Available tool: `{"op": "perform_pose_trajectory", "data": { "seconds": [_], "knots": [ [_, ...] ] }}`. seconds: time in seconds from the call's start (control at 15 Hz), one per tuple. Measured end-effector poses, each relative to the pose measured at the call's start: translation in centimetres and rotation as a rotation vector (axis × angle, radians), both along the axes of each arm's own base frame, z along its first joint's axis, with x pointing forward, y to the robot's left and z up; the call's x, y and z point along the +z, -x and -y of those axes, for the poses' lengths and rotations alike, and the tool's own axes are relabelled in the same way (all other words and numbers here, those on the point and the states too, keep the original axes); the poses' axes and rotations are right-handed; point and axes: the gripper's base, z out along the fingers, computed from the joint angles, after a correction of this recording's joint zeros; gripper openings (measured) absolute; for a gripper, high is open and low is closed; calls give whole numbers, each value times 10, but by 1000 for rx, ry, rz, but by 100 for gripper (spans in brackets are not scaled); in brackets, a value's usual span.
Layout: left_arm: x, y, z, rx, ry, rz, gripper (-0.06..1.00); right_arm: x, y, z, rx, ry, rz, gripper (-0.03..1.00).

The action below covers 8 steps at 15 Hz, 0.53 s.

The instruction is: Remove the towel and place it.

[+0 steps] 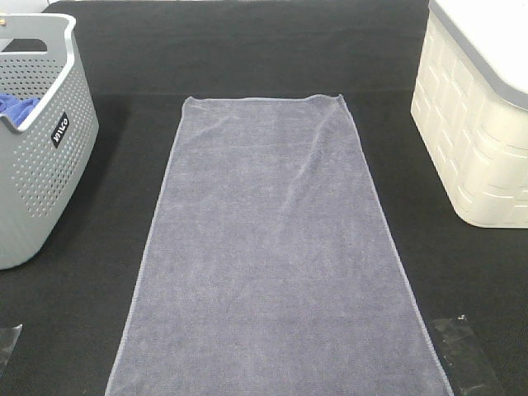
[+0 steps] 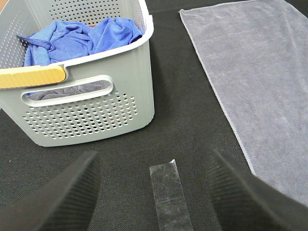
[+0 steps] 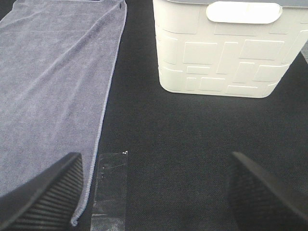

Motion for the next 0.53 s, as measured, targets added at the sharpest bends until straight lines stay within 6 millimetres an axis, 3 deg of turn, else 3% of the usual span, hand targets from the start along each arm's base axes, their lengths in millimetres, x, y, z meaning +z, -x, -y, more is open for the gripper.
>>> {"op": "perform_pose_trajectory", "data": {
  "seconds": [0.53],
  "knots": [
    [0,0,0,0,0,0,62,0,0,0,0,0,0,76]
  ]
}}
